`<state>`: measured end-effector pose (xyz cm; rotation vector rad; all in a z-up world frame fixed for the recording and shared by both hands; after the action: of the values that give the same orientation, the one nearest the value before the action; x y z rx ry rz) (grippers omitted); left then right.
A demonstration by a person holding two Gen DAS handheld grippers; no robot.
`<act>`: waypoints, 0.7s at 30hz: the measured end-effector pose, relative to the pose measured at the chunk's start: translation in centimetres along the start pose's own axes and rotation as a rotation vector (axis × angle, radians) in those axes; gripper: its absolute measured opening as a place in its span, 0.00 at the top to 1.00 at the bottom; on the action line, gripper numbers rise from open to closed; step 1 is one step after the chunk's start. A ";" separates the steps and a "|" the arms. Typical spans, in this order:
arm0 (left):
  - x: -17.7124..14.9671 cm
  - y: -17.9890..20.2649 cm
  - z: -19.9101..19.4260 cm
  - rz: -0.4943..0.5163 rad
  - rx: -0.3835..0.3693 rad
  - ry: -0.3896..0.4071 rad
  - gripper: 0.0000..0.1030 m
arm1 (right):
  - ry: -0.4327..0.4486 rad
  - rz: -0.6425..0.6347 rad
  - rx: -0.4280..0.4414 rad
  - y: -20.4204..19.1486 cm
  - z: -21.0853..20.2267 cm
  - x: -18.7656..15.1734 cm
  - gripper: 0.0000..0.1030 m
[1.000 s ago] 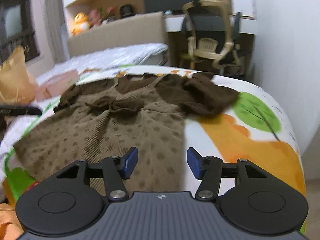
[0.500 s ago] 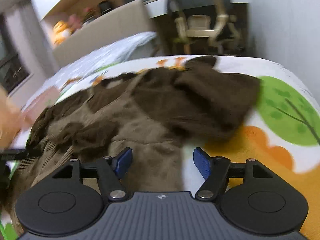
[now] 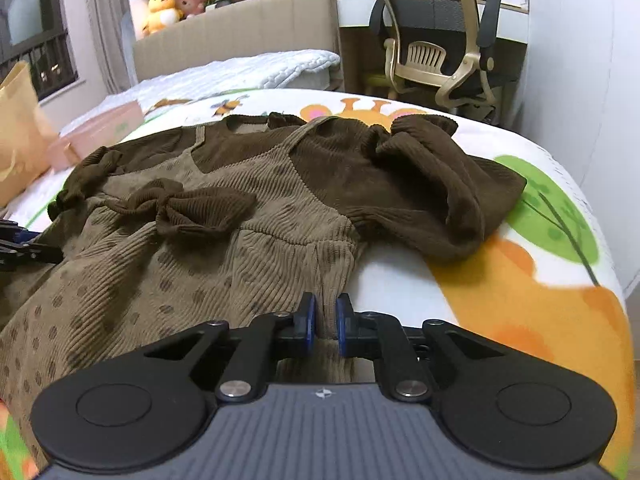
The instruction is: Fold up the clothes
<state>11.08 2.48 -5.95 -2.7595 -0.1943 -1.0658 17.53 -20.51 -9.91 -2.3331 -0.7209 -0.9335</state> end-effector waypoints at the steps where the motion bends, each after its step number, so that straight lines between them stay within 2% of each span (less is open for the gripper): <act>1: -0.5 0.2 -0.6 0.004 -0.018 -0.008 0.65 | -0.004 0.001 -0.004 0.0 -0.6 -0.4 0.90; 4: -1.4 0.5 -2.1 0.004 -0.050 -0.009 0.56 | -0.003 0.009 -0.020 0.0 -2.0 -1.4 0.90; 6: -1.1 0.2 -3.0 -0.003 -0.044 0.020 0.52 | 0.004 0.017 -0.029 0.0 -2.7 -1.8 0.88; 7: -0.8 0.0 -3.2 -0.011 -0.038 0.035 0.42 | 0.012 0.026 -0.030 0.1 -2.9 -1.8 0.88; 8: -0.4 -0.4 -3.4 -0.031 -0.036 0.048 0.29 | 0.021 0.035 -0.032 0.2 -3.0 -1.6 0.82; 9: 0.1 -0.9 -3.4 -0.065 -0.040 0.052 0.23 | 0.030 0.042 -0.037 0.3 -3.0 -1.4 0.79; 10: 0.5 -1.3 -3.4 -0.104 -0.048 0.051 0.18 | 0.040 0.044 -0.044 0.3 -3.0 -1.0 0.69; 11: 0.8 -1.7 -3.2 -0.149 -0.058 0.044 0.18 | 0.053 0.042 -0.051 0.3 -3.2 -0.8 0.61; 15: 1.8 -3.6 -0.5 -0.337 -0.081 -0.036 0.17 | 0.100 0.018 -0.064 0.0 -3.4 0.2 0.51; 16: 2.0 -3.8 0.4 -0.358 -0.082 -0.051 0.18 | 0.109 0.013 -0.061 -0.2 -3.2 0.3 0.47; 18: 2.4 -4.1 1.9 -0.377 -0.079 -0.072 0.27 | 0.127 0.004 -0.053 -0.5 -2.9 0.6 0.44; 20: 3.4 -4.4 2.7 -0.351 -0.044 -0.058 0.63 | 0.143 0.007 -0.038 -0.7 -2.3 0.6 0.43; 21: 4.2 -4.7 2.4 -0.322 0.002 -0.026 0.66 | 0.148 0.015 -0.030 -0.6 -2.1 0.5 0.42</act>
<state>14.90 7.86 -4.29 -2.8030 -0.6607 -1.0968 16.50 -21.21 -8.08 -2.2638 -0.6329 -1.1039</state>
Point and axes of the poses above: each gripper's, at about its wrist camera, not at the fingertips, and z roughly the way its jaws point, y to its right, x to its top, the point moved 2 cm from there along z, roughly the way its jaws point, and after that the axes turned 14 degrees about x, right-handed, at the moved point
